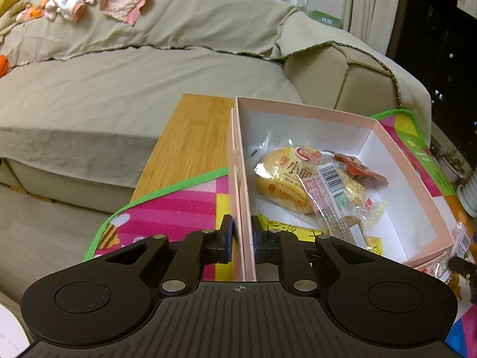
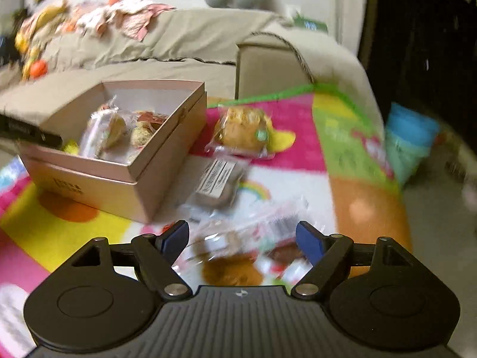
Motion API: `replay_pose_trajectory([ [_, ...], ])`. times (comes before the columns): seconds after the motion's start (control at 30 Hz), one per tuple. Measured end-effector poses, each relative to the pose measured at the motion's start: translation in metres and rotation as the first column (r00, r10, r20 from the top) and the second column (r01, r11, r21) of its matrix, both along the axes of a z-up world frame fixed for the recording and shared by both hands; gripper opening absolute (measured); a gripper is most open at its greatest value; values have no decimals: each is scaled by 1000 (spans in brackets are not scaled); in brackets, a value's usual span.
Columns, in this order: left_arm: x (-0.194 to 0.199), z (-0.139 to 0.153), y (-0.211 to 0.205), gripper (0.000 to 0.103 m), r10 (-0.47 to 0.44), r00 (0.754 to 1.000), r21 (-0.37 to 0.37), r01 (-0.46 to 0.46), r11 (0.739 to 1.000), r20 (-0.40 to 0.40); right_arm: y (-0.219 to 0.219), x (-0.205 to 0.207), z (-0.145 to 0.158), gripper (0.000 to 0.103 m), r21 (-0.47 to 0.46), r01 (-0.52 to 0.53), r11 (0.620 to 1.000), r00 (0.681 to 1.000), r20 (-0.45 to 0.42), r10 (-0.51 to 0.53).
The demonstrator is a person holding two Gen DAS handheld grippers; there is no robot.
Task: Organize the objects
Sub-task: 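Move the right gripper back over the mat to the brown lollipop, then grasp the brown lollipop by its head with the right gripper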
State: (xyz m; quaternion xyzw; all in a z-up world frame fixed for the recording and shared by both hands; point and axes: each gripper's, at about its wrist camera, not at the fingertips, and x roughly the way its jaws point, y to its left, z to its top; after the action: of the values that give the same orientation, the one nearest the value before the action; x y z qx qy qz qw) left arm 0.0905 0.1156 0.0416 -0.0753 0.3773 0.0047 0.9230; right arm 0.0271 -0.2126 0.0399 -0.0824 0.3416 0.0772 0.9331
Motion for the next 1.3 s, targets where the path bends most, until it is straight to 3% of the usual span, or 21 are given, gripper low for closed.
replay_pose_trajectory([
  [0.1, 1, 0, -1, 14, 0, 1000, 0, 0, 1000, 0, -11, 5, 2, 81, -31, 23, 999, 1000, -3, -23],
  [0.17, 0, 0, -1, 14, 0, 1000, 2, 0, 1000, 1, -24, 5, 2, 87, 12, 51, 999, 998, -33, -50],
  [0.3, -1, 1, 1, 14, 0, 1000, -1, 0, 1000, 2, -51, -8, -11, 88, 150, 117, 982, 983, -160, -93],
  [0.37, -1, 1, 1, 14, 0, 1000, 0, 0, 1000, 1, -46, -23, -13, 89, 183, 93, 979, 984, -164, -63],
  [0.47, -1, 2, 1, 14, 0, 1000, 1, 0, 1000, 0, -35, -37, -5, 89, 245, -23, 969, 985, -159, 63],
  [0.63, -1, 3, 1, 14, 0, 1000, 1, 0, 1000, -1, -28, -19, -8, 89, 47, 94, 994, 992, -84, -90],
  [0.77, -2, 3, 1, 13, 3, 1000, 6, -3, 1000, -2, -38, 4, -21, 88, 91, 133, 987, 988, -94, -124],
  [0.9, -1, 3, 1, 13, 3, 1000, 9, -3, 1000, -1, -27, 8, -17, 50, 85, 94, 992, 993, -78, -88],
  [0.97, -1, 3, 0, 13, 2, 1000, 11, -2, 1000, 0, -23, 7, -14, 44, 70, 83, 994, 994, -78, -77],
  [1.3, 1, 5, -3, 14, 8, 1000, 6, -8, 1000, 5, -16, -42, 37, 44, 119, 38, 992, 997, -72, -29],
])
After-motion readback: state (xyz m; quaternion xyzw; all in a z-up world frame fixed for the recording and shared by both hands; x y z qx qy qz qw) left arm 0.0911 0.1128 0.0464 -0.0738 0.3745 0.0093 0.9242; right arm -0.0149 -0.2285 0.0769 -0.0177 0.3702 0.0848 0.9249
